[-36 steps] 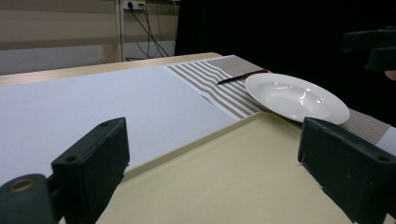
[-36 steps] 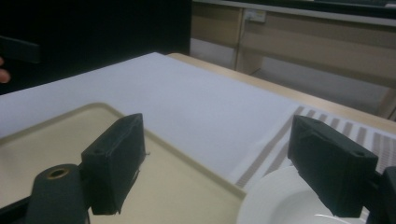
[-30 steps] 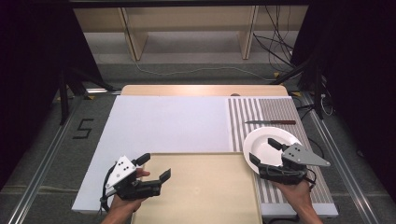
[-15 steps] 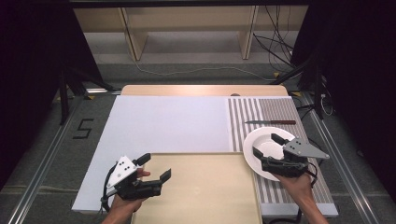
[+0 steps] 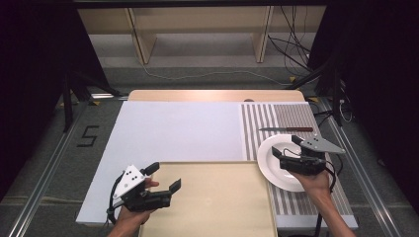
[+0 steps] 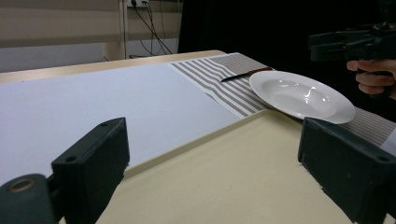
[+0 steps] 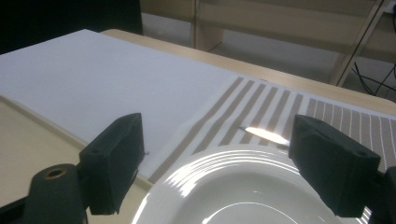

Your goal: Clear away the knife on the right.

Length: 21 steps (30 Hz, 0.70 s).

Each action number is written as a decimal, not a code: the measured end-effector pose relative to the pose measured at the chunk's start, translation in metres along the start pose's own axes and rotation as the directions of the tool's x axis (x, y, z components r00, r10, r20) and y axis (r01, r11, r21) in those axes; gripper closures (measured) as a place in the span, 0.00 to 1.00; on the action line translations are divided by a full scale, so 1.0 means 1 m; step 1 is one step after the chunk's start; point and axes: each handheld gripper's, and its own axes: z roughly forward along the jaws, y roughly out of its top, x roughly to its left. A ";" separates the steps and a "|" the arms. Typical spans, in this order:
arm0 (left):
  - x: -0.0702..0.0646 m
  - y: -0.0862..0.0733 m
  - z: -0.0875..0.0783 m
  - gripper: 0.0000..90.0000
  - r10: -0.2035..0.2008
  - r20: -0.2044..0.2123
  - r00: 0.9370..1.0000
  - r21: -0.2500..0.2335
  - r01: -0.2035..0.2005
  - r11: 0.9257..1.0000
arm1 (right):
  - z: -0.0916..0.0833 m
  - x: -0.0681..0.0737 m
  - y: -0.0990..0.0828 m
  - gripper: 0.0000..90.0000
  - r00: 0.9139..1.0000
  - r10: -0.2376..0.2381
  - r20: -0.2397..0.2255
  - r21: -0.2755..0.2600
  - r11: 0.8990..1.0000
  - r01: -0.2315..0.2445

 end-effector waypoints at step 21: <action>0.001 0.000 0.001 0.10 -0.006 -0.010 1.000 0.005 0.006 1.000 | 0.026 -0.043 0.012 0.22 0.999 -0.023 0.040 0.122 0.992 0.018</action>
